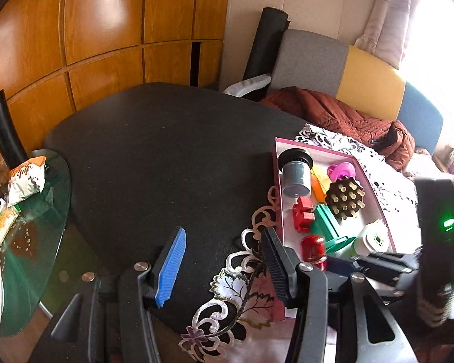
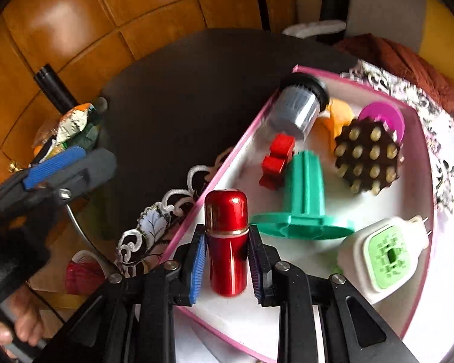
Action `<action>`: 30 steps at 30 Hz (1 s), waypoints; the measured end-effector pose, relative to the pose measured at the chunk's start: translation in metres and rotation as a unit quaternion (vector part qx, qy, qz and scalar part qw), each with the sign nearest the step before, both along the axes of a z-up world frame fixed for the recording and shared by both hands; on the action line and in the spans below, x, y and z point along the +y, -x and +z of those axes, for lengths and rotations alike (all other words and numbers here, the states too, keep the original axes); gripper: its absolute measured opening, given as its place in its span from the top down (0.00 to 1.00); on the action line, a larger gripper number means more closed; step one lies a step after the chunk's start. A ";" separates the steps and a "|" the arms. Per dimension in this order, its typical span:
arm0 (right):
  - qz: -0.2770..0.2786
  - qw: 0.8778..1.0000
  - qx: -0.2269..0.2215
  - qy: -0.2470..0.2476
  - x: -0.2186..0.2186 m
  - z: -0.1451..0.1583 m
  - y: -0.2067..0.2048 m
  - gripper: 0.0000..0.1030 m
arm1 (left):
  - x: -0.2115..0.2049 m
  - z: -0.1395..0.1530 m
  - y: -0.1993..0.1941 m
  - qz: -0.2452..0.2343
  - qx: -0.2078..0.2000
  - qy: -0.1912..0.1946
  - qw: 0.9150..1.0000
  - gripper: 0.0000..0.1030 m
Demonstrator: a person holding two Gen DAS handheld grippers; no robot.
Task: Organize rigid objects
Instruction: 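Carry the red cylinder into the pink box and open the right tool, then move both tools back to the yellow oval piece and orange cubes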
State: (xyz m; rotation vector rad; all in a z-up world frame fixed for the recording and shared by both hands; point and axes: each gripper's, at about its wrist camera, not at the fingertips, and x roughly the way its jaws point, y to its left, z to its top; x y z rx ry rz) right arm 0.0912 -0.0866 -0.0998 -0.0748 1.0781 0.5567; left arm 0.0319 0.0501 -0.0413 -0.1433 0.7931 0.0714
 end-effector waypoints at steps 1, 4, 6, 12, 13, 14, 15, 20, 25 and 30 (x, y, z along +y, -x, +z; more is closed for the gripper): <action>-0.006 1.000 0.008 -0.001 0.000 -0.005 0.000 0.74 | 0.000 0.001 0.000 0.000 -0.001 -0.001 1.000 0.49; -0.016 1.000 0.007 -0.014 -0.002 -0.008 0.003 0.73 | 0.000 0.002 0.001 0.000 -0.004 -0.001 1.000 0.49; -0.019 1.000 0.010 -0.018 -0.004 -0.009 0.004 0.73 | -0.001 0.002 0.001 -0.001 -0.004 -0.001 1.000 0.49; -0.029 0.999 0.011 -0.029 -0.015 -0.007 0.011 0.68 | -0.002 0.004 0.003 -0.002 -0.006 0.000 1.000 0.49; -0.030 0.999 0.008 -0.030 -0.018 -0.006 0.014 0.67 | -0.003 0.004 0.004 -0.003 -0.007 0.000 1.000 0.49; -0.033 0.999 0.003 -0.031 -0.021 -0.004 0.016 0.65 | -0.004 0.004 0.004 -0.004 -0.007 -0.001 1.000 0.49; -0.036 0.999 -0.002 -0.032 -0.024 -0.002 0.018 0.62 | -0.005 0.005 0.004 -0.005 -0.007 -0.002 1.000 0.49; -0.054 0.997 -0.028 -0.038 -0.046 0.015 0.029 0.55 | -0.008 0.006 0.006 -0.012 -0.006 -0.002 1.000 0.49; -0.078 0.995 -0.054 -0.038 -0.072 0.033 0.040 0.47 | -0.013 0.006 0.006 -0.022 -0.004 -0.002 1.000 0.49; -0.119 0.990 -0.067 -0.040 -0.098 0.046 0.051 0.38 | -0.020 0.005 0.006 -0.036 -0.003 0.001 0.999 0.49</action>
